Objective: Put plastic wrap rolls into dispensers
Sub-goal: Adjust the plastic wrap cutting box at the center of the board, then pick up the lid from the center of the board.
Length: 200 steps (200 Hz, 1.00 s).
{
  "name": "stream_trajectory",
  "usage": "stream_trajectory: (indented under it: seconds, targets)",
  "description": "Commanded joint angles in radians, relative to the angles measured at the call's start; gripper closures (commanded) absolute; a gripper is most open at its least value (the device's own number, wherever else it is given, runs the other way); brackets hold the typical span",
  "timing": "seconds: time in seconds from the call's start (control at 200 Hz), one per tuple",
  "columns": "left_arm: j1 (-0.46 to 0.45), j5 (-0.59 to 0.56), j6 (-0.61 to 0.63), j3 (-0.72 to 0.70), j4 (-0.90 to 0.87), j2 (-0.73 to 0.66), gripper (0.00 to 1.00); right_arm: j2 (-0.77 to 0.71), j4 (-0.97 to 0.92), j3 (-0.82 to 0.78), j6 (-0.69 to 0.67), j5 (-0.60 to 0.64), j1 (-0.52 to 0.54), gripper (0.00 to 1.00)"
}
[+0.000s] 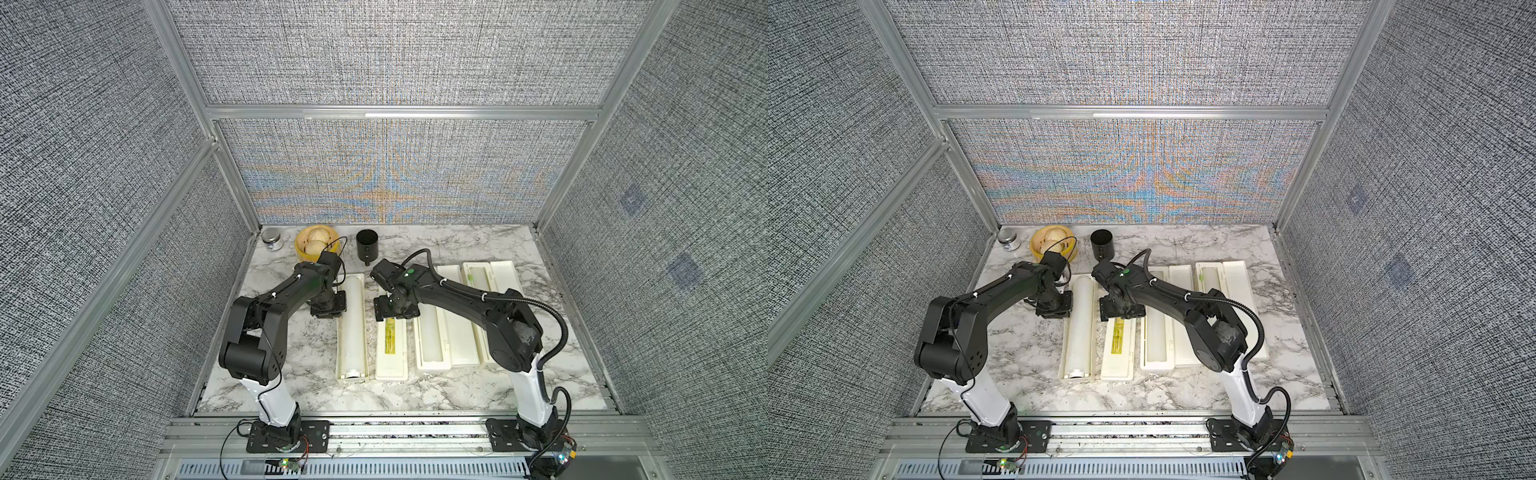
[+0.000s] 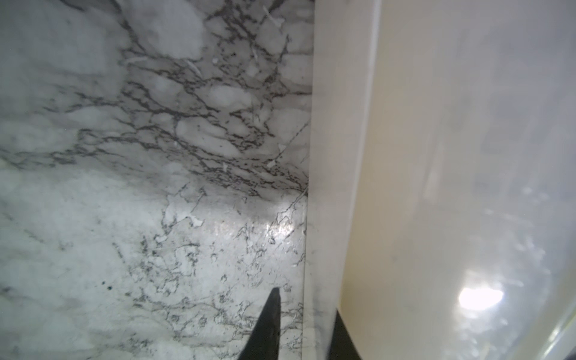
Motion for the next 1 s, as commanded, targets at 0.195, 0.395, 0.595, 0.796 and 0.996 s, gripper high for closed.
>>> stream_trajectory:
  seconds: [0.195,0.395,0.595,0.796,0.996]
  targets:
    - [0.009,-0.062,-0.023,-0.063,-0.042,-0.06,0.77,0.089,-0.018,0.07,-0.059,0.005,0.024,0.14]
    - [0.033,-0.072,-0.007,-0.079,-0.057,-0.065,0.74,0.148,-0.066,0.16,-0.165,0.009,0.064,0.16]
    - [0.042,-0.034,-0.008,-0.076,-0.069,-0.106,0.66,0.142,-0.115,0.192,-0.176,0.083,0.071,0.14]
    - [0.052,0.017,-0.007,-0.053,-0.092,-0.158,0.6,0.115,-0.14,0.202,-0.202,0.115,0.068,0.01]
    - [0.087,0.066,-0.001,-0.067,-0.085,-0.183,0.57,0.152,-0.153,0.215,-0.202,-0.019,0.041,0.01]
